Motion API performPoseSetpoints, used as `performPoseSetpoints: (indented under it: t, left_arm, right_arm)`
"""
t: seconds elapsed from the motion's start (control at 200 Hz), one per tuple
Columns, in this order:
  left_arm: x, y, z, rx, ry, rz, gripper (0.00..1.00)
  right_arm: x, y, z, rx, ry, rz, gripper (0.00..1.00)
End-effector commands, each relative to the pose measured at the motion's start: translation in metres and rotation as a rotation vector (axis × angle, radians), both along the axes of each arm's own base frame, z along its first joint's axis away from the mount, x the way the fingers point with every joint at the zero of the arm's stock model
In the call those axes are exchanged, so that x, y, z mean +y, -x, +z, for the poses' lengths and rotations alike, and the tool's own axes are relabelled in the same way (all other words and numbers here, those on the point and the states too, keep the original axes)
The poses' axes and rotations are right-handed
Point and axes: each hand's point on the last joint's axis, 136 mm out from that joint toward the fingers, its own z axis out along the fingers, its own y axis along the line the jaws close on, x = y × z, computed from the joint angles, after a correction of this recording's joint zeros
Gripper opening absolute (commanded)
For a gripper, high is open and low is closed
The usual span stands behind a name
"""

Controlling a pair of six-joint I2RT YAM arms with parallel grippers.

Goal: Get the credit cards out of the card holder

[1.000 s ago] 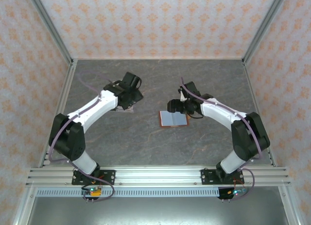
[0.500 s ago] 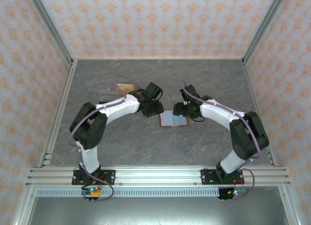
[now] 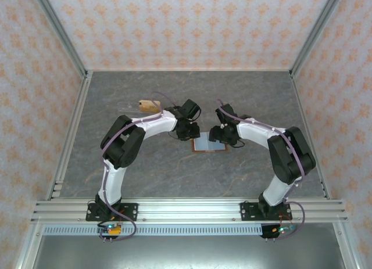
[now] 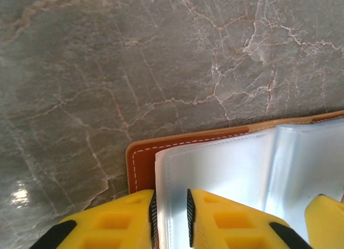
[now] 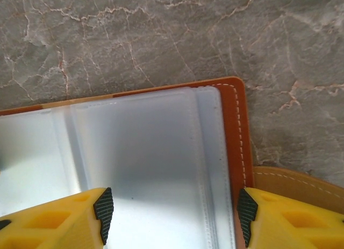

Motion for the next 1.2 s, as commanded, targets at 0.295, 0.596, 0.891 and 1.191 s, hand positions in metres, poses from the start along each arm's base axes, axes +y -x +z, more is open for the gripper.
performPoseSetpoints:
  t: [0.295,0.596,0.891,1.191]
  left_arm:
    - [-0.032,-0.007,0.029,-0.023,0.192,-0.086,0.05]
    - [0.008,-0.014,0.047,-0.07,0.108,-0.032,0.3]
    - [0.1,-0.016,0.101,-0.23,-0.037,0.114,0.63]
    - [0.243,0.009,0.149,-0.46,-0.361,0.386,1.0]
  right_arm:
    - [0.009,0.011,-0.014,0.086,-0.081,0.003,0.5]
    - [-0.002,-0.001,0.018,-0.01,-0.072,-0.046,0.54]
    - [-0.023,-0.029,0.107,-0.348,-0.072,-0.122,0.88]
    - [-0.096,-0.052,0.176,-0.648,0.166,-0.334,0.99]
